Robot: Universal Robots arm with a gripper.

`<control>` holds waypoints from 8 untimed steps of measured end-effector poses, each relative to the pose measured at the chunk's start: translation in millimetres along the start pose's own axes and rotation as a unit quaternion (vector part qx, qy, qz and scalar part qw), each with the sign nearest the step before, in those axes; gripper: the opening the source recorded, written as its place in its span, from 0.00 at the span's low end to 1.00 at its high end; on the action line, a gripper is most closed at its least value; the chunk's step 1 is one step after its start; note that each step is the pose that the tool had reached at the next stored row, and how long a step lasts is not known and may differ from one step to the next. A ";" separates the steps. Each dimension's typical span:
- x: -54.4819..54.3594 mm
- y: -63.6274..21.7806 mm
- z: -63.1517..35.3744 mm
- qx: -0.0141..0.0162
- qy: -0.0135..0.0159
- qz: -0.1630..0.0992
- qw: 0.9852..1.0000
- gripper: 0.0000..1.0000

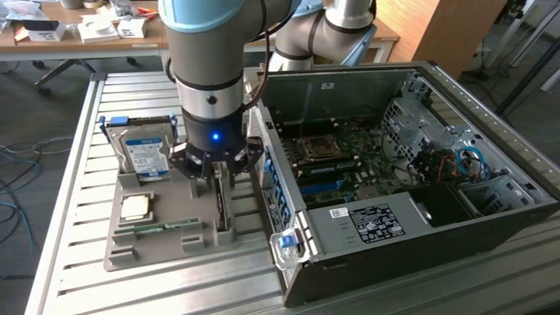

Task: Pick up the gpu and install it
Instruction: 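Pick up the gpu and move the gpu toward the slot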

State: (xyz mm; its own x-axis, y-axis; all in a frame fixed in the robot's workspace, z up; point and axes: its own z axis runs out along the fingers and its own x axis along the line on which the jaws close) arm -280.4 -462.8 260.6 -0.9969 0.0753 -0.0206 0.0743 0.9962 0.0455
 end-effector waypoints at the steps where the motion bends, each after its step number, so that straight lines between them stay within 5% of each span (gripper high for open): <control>1: 0.0 -0.1 1.7 0.000 0.000 0.000 1.000 0.43; 8: 0.3 -0.6 14.0 0.000 0.000 0.000 1.000 0.43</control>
State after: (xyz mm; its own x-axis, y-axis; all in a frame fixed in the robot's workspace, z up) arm -280.4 -462.8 246.6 -0.9969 0.0753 -0.0205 0.0743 0.9962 0.0454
